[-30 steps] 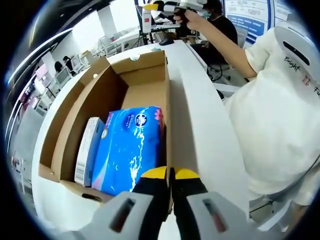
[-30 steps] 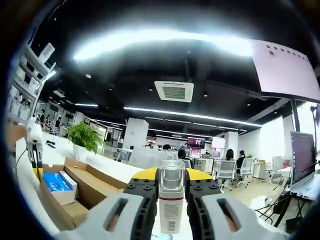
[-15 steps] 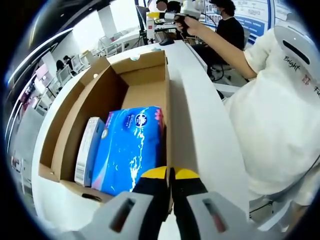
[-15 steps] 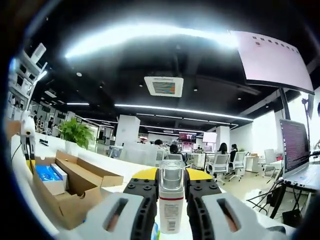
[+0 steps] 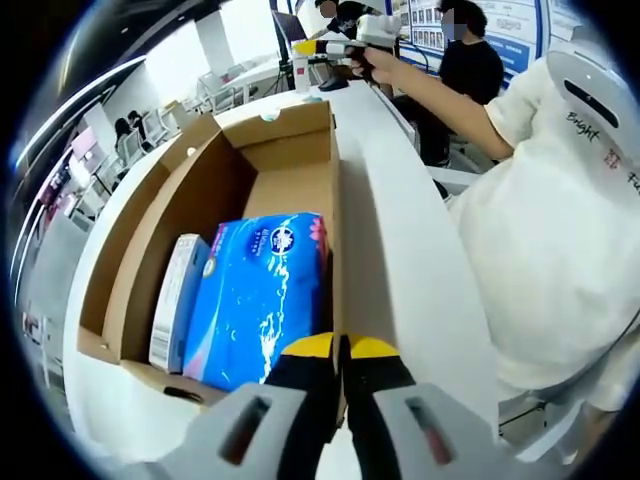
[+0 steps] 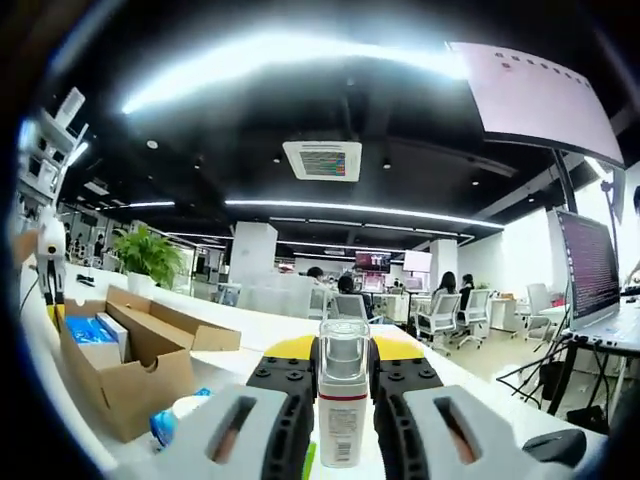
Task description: Operate the shoe box by opening the lid, removing the specified soft item, and placing it in the target area until the item is outside and the box remains undamaged.
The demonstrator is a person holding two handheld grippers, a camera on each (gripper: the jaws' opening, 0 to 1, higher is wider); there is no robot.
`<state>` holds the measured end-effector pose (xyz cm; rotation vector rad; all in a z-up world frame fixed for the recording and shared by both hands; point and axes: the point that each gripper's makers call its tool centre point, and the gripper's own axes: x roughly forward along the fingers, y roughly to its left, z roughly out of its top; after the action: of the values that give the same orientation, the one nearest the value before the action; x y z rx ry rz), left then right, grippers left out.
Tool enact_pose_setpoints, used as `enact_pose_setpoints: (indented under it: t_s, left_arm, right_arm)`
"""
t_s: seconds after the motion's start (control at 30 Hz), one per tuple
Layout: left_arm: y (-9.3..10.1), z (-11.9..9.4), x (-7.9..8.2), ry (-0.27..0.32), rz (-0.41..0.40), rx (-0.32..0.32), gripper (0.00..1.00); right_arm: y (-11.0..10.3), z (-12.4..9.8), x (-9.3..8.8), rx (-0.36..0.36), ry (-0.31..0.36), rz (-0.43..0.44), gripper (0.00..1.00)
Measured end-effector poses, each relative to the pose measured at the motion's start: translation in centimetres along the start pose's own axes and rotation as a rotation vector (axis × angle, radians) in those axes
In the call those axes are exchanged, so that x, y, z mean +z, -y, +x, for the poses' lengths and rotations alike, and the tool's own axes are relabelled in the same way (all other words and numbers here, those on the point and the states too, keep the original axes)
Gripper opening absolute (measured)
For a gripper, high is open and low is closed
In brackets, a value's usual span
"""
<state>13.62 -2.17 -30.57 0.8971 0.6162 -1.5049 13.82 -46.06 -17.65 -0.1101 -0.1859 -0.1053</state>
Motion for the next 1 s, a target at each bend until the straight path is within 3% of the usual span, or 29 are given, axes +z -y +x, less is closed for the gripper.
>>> enact_pose_setpoints:
  t_s: [0.3, 0.7, 1.0]
  left_arm:
    - [0.0, 0.0, 0.0, 0.0, -0.007, 0.001, 0.01]
    - [0.0, 0.0, 0.0, 0.0, -0.005, 0.002, 0.01]
    - [-0.1, -0.1, 0.0, 0.001, -0.005, 0.002, 0.01]
  right_arm:
    - [-0.1, 0.0, -0.8, 0.009, -0.007, -0.011, 0.18]
    - [0.1, 0.4, -4.0, 0.02, -0.052, 0.01, 0.18]
    - [-0.1, 0.4, -5.4, 0.025, -0.075, 0.037, 0.18]
